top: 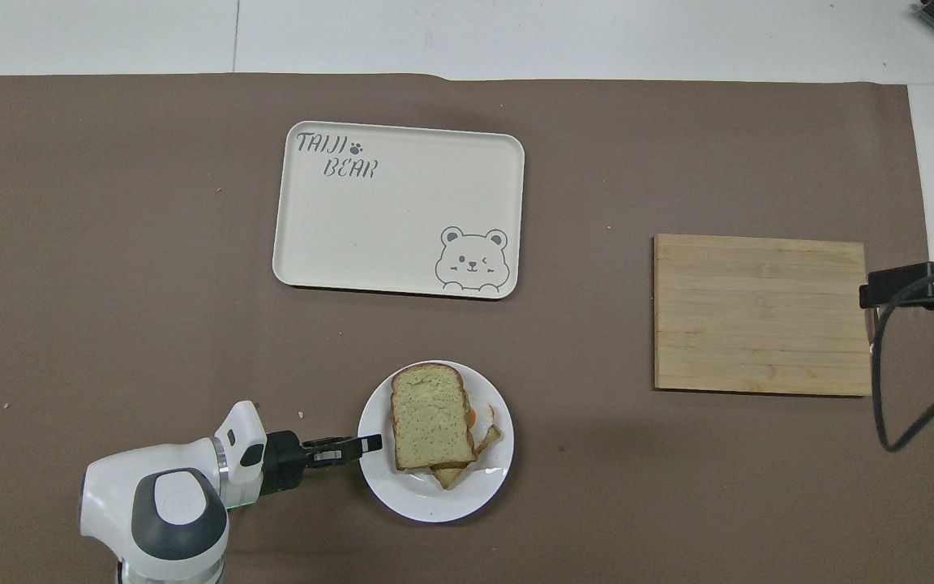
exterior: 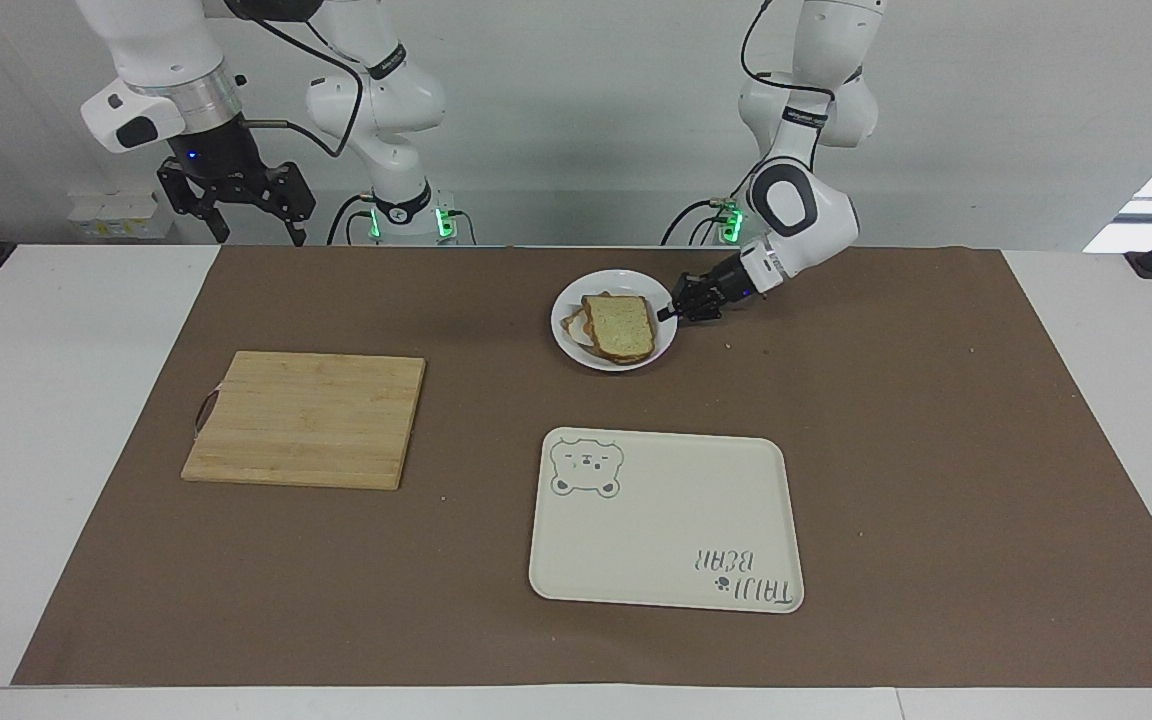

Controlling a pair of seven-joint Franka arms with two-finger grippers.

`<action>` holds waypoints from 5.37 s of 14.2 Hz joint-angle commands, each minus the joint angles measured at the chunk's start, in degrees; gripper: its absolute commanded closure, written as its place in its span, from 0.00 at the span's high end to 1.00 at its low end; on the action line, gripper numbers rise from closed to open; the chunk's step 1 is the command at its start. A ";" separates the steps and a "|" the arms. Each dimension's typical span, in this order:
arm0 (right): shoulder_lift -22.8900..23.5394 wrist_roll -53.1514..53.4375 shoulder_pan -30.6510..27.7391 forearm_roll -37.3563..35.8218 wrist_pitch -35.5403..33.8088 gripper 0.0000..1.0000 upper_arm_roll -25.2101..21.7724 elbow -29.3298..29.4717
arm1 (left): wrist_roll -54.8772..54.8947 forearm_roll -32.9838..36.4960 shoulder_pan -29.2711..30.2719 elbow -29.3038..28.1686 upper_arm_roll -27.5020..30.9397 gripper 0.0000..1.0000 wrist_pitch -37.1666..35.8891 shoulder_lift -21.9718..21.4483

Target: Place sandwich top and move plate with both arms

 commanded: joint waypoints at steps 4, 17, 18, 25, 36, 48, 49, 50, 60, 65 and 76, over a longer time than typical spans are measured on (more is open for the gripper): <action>0.14 -1.40 -0.44 0.35 -0.82 1.00 0.05 0.69 | 1.43 -0.73 9.41 5.72 0.76 0.00 -6.22 1.58; 0.14 -1.40 -0.44 0.27 -0.73 1.00 0.05 0.69 | -7.80 13.77 20.06 40.08 0.76 0.00 -7.11 26.35; 0.14 -1.40 -0.44 0.27 -0.82 1.00 0.05 0.69 | -7.88 13.86 19.89 41.92 0.49 0.00 -6.50 27.94; 0.14 -1.40 -0.44 0.27 -0.73 1.00 0.05 0.69 | -15.17 15.52 18.66 48.62 -4.87 0.00 2.65 33.05; 0.14 -1.40 -0.44 0.27 -0.73 1.00 0.05 0.69 | -18.52 20.00 13.38 47.83 -4.61 0.63 5.38 33.49; 0.14 -1.40 -0.44 0.27 -0.73 1.00 0.05 0.69 | -30.55 58.71 14.52 48.88 1.62 0.72 0.47 20.76; 0.14 -1.40 -0.44 0.27 -0.82 1.00 0.05 0.69 | -32.48 65.99 14.52 50.62 3.03 0.72 -3.72 19.09; 0.14 -1.40 -0.44 0.27 -0.73 1.00 0.05 0.69 | -33.89 72.42 14.52 54.82 4.43 0.73 -9.94 18.64; 0.14 -1.40 -0.44 0.27 -0.73 1.00 0.05 0.69 | -32.85 93.40 14.52 81.40 9.19 1.00 -52.00 11.19; 0.14 -1.40 -0.44 0.27 -0.73 1.00 0.05 0.69 | -31.18 93.40 15.13 77.11 12.01 1.00 -57.99 2.56; 0.14 -1.40 -0.44 0.35 -0.82 1.00 0.05 0.69 | -38.90 91.29 15.14 80.00 11.74 1.00 -61.25 5.37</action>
